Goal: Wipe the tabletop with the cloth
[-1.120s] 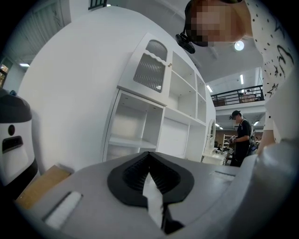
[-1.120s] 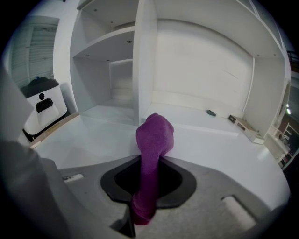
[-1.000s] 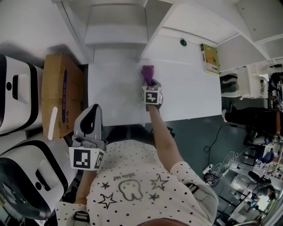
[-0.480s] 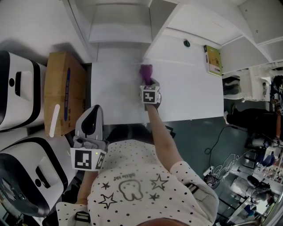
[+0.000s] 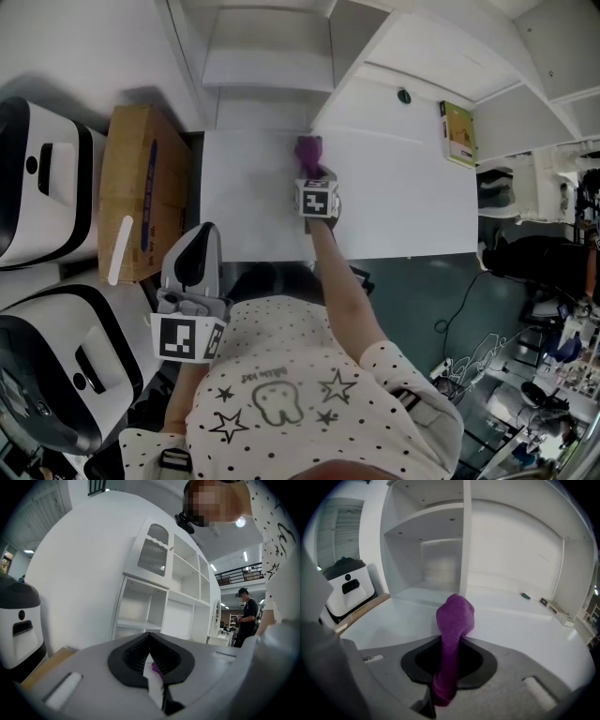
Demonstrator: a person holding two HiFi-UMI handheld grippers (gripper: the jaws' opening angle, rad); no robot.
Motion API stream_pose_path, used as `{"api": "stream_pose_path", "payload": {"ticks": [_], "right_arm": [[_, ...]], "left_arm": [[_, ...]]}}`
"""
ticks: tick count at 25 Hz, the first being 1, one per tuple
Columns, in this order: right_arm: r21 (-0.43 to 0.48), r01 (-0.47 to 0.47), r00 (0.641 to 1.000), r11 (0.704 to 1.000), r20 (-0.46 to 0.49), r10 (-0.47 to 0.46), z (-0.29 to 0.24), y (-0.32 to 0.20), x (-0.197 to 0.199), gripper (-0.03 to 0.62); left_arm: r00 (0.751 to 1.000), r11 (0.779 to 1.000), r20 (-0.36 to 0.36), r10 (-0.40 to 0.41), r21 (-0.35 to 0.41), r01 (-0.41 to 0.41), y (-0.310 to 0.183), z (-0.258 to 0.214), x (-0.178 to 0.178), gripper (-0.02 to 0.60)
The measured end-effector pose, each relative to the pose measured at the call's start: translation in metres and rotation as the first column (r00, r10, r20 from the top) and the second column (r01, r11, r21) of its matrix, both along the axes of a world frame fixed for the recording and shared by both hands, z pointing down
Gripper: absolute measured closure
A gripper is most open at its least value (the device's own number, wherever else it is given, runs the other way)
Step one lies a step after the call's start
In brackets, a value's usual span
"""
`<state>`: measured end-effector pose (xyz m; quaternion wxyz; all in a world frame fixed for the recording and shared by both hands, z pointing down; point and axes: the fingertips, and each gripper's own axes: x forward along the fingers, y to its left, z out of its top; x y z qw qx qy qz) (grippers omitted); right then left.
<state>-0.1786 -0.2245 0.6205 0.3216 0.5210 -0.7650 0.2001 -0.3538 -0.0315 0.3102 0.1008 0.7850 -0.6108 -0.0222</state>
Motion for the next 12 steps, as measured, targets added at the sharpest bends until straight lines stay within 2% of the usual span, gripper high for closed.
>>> {"api": "stream_pose_path", "payload": {"ticks": [12], "right_arm": [[0.004,0.089,0.996,0.996,0.004,-0.089,0.002,0.001,-0.047,0.531]], "left_arm": [[0.998,0.998,0.000,-0.061,-0.005,0.061,0.008,0.001,-0.018,0.586]]}}
